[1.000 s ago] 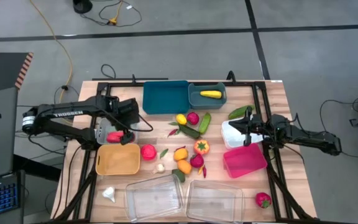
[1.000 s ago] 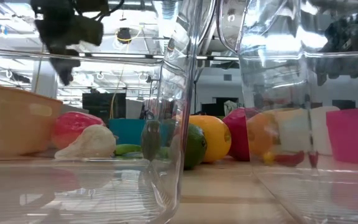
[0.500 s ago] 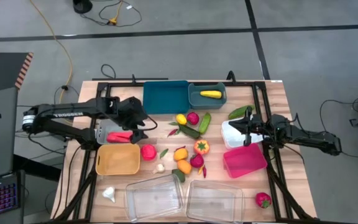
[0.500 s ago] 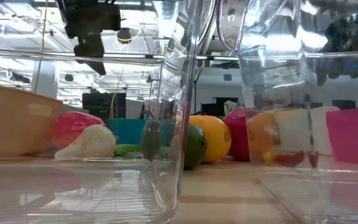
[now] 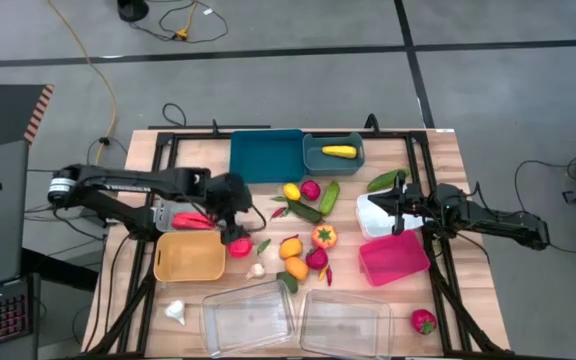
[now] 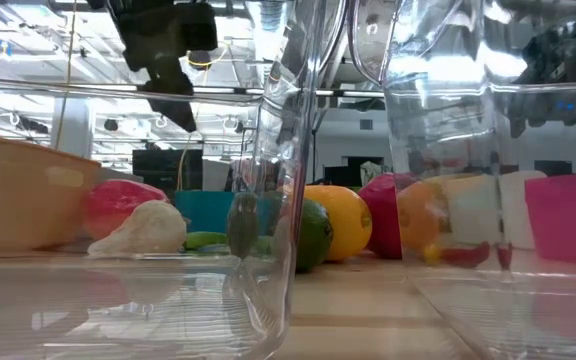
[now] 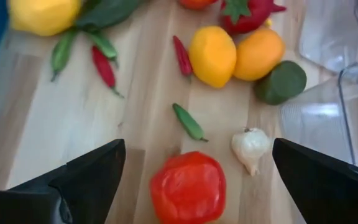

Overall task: Sort produce into baskets
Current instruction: Put the tomato into the blue bin

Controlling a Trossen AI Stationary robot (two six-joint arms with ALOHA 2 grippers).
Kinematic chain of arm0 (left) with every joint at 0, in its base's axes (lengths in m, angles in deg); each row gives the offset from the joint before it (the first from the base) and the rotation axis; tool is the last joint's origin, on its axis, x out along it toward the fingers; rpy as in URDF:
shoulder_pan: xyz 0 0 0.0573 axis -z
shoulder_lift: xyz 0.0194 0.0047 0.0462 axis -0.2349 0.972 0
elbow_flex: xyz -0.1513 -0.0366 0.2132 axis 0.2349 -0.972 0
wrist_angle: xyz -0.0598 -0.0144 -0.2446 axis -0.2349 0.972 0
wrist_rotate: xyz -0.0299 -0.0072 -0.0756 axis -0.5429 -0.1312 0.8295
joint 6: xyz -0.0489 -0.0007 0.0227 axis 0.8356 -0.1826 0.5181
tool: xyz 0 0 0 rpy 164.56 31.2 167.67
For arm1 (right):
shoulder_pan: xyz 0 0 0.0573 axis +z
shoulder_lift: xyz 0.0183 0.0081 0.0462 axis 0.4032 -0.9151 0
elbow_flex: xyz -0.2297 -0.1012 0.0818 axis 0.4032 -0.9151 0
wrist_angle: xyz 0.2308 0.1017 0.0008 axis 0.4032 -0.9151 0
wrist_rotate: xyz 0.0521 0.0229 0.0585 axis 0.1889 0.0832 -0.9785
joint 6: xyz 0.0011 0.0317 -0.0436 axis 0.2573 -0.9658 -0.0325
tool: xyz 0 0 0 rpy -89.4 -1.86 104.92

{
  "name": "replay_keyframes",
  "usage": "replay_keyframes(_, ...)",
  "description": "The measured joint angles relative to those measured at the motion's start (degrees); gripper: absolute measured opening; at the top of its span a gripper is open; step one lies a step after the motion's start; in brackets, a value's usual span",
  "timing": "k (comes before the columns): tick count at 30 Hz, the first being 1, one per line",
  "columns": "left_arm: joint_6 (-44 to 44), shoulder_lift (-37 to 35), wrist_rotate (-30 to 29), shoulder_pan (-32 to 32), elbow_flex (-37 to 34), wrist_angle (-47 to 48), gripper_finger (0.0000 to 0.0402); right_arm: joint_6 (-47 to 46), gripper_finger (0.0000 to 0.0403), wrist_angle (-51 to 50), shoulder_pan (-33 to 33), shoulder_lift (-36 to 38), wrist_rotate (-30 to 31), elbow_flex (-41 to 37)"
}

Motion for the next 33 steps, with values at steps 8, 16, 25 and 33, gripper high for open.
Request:
replay_keyframes(8,2.5,3.8,-5.3,6.8,0.0,-0.6,0.0392,0.0,0.0044,0.0,0.0,0.0,0.0,0.0)
replay_keyframes(16,-1.6,3.8,-18.5,12.5,0.0,-0.1,0.0392,0.0,0.0044,0.0,0.0,0.0,0.0,0.0)
replay_keyframes(25,0.1,4.1,-22.3,17.1,0.0,0.0,0.0392,0.0,0.0044,0.0,0.0,0.0,0.0,0.0)
replay_keyframes(33,1.5,9.7,-21.4,20.4,-0.2,1.6,0.0392,0.0,0.0044,-0.1,0.0,0.0,0.0,0.0)
